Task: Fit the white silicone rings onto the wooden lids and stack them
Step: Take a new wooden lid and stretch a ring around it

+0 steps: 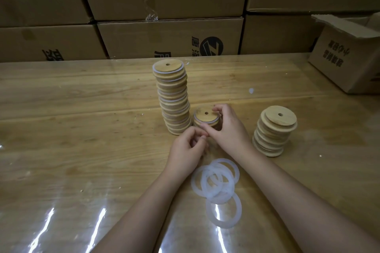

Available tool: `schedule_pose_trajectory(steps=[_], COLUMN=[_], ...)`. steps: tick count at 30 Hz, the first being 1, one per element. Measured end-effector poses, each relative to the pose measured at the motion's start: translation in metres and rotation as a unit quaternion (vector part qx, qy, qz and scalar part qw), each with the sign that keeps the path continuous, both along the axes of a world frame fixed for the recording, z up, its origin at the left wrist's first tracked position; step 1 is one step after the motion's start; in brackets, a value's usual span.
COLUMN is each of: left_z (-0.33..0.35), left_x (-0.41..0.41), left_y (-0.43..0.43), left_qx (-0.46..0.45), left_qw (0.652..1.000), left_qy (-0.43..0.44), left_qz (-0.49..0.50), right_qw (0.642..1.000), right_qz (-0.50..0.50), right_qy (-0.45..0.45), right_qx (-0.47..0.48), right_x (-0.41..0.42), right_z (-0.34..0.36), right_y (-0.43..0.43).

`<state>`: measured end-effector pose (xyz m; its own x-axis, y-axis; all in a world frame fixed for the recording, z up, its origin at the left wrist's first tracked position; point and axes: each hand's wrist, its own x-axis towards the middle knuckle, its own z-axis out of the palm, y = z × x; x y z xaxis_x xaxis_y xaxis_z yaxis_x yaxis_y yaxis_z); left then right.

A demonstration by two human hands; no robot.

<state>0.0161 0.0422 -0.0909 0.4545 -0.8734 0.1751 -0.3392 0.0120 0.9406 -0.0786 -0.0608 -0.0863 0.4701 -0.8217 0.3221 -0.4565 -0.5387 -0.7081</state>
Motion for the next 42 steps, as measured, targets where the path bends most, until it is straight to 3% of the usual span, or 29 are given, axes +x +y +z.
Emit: schedule_pose_trajectory(steps=[3,7,9,13,17,26,31,37,42], left_z=[-0.001,-0.003,-0.003,-0.002,0.000,0.001,0.010,0.010,0.008], left_x=[0.001,0.001,0.001,0.000,-0.001,-0.002,-0.004,0.009,0.009], left_y=[0.000,0.000,0.001,0.004,0.004,0.005,0.008,0.008,0.002], left_qx=[-0.003,-0.009,-0.010,-0.013,-0.011,-0.025,-0.036,-0.027,-0.046], left_qw=[1.000,0.999,0.998,0.998,0.998,0.998,0.980,0.958,0.960], left_qy=[0.010,0.046,0.063,0.067,0.054,0.061,0.147,0.243,0.273], left_qz=[0.000,-0.003,-0.002,-0.003,-0.008,-0.022,-0.125,-0.149,-0.041], right_qw=[1.000,0.962,0.937,0.922,0.935,0.953,0.935,0.956,0.986], right_qz=[-0.001,-0.057,-0.114,-0.214,-0.215,-0.098,0.055,0.116,0.079], right_qy=[0.024,0.086,0.116,0.219,0.199,0.025,0.013,0.012,-0.060], right_qx=[-0.012,-0.253,-0.308,-0.240,-0.198,-0.285,-0.350,-0.268,-0.134], right_x=[-0.012,-0.037,-0.051,-0.074,-0.083,-0.087,-0.069,-0.054,-0.057], right_z=[0.013,0.038,0.046,0.039,0.026,0.017,0.016,0.005,-0.001], right_y=[0.017,0.042,0.042,0.032,0.028,0.030,0.047,0.053,0.050])
